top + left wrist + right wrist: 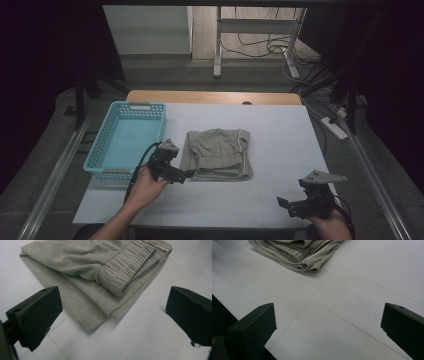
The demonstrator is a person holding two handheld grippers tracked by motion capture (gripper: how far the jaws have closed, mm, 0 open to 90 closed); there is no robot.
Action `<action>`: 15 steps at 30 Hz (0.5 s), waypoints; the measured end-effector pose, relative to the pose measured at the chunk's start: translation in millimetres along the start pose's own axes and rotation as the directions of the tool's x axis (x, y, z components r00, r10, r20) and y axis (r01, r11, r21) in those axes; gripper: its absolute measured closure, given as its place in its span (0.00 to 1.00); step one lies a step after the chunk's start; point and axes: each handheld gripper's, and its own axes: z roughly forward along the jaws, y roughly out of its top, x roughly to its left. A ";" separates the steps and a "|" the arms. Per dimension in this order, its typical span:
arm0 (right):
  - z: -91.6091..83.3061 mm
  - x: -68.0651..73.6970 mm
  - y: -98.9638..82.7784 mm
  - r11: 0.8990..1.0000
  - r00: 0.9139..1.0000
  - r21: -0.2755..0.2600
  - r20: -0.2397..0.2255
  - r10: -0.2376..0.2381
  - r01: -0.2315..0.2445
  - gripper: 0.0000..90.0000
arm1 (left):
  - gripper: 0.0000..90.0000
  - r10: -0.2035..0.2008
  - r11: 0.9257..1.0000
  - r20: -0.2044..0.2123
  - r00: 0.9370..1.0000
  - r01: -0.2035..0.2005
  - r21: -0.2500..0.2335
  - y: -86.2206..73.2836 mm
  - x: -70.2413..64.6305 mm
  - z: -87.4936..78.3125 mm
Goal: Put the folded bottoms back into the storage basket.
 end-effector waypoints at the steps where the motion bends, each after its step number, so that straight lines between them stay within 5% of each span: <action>1: 0.0 -0.1 0.0 1.000 1.000 0.001 -0.002 -0.001 0.001 0.00 | 0.00 0.005 1.000 -0.007 1.000 -0.005 0.007 2.0 0.3 3.0; 15: 0.9 0.3 0.3 1.000 1.000 0.008 -0.001 -0.003 0.003 0.00 | 0.00 -0.007 0.999 -0.040 0.999 0.009 0.047 19.9 14.6 29.8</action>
